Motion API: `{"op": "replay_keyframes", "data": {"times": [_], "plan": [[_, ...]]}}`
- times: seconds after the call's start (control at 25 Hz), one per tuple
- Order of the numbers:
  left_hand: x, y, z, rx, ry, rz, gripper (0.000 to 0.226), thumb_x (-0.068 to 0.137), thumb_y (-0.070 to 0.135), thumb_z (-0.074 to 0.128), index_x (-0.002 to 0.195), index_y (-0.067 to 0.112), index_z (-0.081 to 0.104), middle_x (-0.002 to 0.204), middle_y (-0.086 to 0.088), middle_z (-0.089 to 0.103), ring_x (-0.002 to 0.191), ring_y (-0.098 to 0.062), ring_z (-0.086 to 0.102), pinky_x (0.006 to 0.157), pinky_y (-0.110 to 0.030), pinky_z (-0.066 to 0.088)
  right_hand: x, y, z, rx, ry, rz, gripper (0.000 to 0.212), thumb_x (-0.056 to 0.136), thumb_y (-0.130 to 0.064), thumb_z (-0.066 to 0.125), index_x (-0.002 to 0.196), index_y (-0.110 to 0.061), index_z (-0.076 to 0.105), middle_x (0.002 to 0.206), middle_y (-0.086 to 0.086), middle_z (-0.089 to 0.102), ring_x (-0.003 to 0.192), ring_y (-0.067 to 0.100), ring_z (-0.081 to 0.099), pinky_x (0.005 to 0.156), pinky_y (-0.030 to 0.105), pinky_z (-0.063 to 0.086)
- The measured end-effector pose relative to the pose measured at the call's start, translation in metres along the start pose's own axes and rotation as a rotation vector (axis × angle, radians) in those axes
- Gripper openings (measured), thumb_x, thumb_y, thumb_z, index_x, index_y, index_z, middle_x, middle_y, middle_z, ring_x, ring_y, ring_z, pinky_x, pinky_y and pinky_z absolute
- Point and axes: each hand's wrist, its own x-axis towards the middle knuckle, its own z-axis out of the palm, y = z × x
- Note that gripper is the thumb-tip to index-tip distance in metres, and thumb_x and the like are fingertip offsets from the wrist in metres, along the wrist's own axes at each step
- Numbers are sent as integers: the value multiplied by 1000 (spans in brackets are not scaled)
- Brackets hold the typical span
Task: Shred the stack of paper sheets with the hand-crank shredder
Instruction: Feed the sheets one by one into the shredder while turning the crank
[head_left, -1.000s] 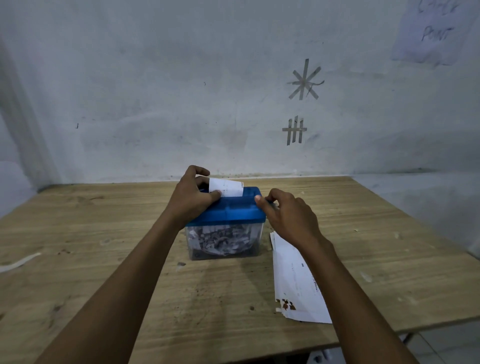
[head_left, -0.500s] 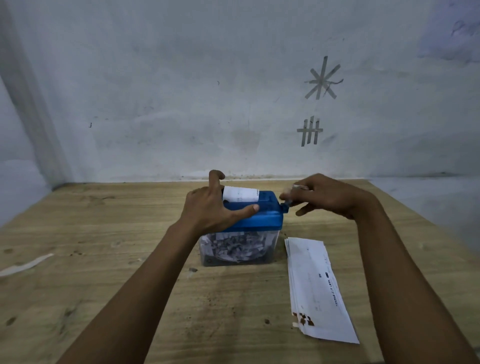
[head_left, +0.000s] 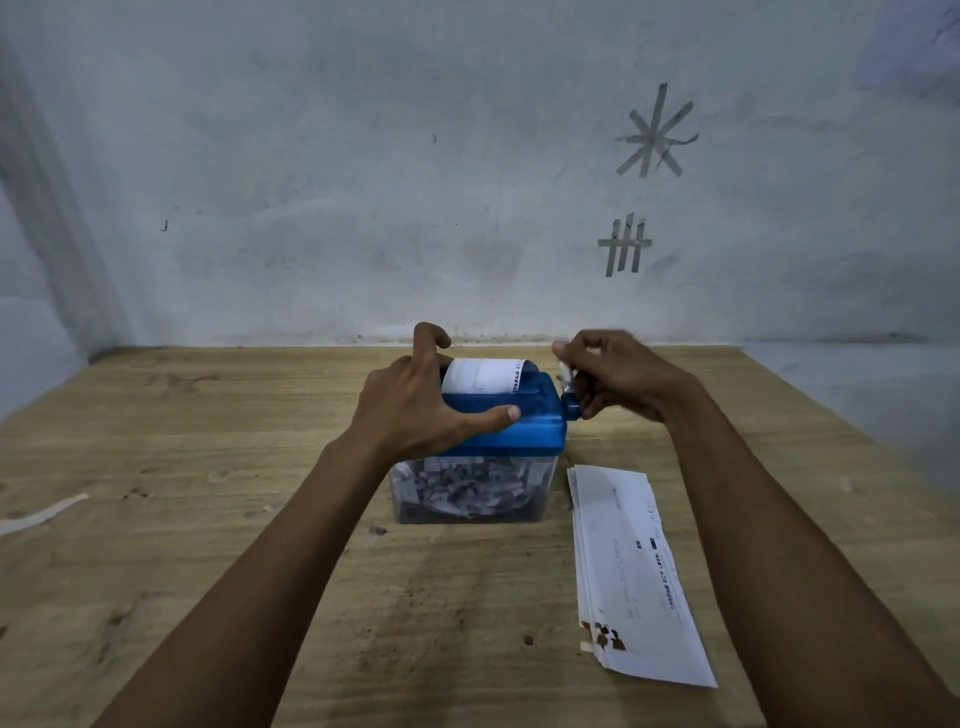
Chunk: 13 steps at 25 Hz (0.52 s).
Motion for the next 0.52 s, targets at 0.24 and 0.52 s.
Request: {"op": "replay_keyframes", "data": {"times": [0.24, 0.52], "plan": [[-5, 6, 0, 111, 8, -4, 129, 34, 113, 32, 129, 26, 21, 100, 4, 66, 79, -18, 64, 80, -42, 56, 7, 57, 47, 385, 108, 321, 20, 101, -20, 45, 99, -11, 63, 66, 5, 48, 47, 11, 38, 42, 22, 29], [-5, 10, 1, 149, 25, -92, 127, 32, 112, 32, 122, 24, 19, 94, 7, 63, 78, -20, 63, 83, -47, 54, -59, 50, 66, 99, 133, 359, 36, 106, -28, 34, 79, -13, 53, 49, -4, 43, 40, 8, 31, 38, 19, 21]]}}
